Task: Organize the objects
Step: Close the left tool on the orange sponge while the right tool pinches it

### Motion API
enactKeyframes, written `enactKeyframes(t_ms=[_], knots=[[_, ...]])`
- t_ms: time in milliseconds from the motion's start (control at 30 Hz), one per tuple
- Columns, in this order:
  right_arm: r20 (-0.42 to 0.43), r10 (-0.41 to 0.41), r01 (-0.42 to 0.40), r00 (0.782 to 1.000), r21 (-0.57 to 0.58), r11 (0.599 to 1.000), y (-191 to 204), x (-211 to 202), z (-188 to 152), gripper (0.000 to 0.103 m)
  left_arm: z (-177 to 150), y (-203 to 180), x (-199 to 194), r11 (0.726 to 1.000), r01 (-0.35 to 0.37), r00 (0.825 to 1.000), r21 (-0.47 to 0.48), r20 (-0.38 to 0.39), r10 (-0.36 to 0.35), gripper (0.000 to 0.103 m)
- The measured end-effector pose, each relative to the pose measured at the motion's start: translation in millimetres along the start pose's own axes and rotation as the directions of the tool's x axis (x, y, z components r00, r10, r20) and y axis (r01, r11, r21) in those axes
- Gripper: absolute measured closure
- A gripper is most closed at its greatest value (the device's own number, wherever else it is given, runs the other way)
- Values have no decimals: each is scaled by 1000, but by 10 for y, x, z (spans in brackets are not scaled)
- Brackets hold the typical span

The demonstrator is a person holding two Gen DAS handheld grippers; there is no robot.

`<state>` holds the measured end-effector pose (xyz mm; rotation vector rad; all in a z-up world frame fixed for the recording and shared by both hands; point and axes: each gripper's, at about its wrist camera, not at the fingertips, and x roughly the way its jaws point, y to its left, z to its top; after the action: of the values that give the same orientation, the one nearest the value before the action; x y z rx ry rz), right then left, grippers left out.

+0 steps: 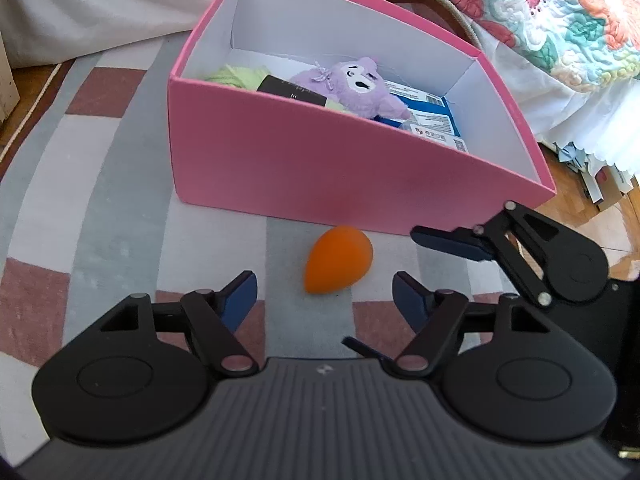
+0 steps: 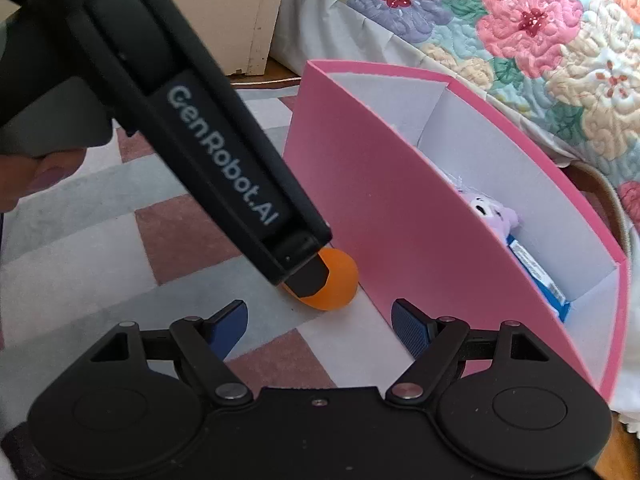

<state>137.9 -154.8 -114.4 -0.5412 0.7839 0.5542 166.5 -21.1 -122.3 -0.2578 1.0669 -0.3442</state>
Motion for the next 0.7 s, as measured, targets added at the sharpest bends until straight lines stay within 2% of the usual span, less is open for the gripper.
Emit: enactKeyframes(t_ms=[100,267,367,400,433,500,533,700], knots=[[16,-11,11,1000,-5,1000,-16,71,-37,21,-28,9,48,1000,18,1000,0,6,-18,34],[42,37,-38,998,13,999,-48,139,-35,21,-53,49,135,999,32,999,-24,-9,-32,43],[40,55,-55,998,5,998,-40,190,-18,24,-55,71,153,999,34,999,-35,-6,-35,49],[40,55,-55,998,4,998,-37,203,-19,28,-55,78,157,999,36,999,-40,-6,-37,52],[38,56,-56,998,5,998,-38,223,-15,33,-55,87,164,998,39,999,-46,-8,-39,59],[30,71,-72,997,16,997,-48,259,-11,36,-53,114,199,996,46,998,-73,-28,-48,73],[34,78,-79,996,26,997,-61,264,-9,37,-52,128,221,995,51,998,-87,-40,-55,76],[40,81,-83,996,59,995,-84,276,4,42,-54,139,278,992,52,998,-114,-37,-57,76]])
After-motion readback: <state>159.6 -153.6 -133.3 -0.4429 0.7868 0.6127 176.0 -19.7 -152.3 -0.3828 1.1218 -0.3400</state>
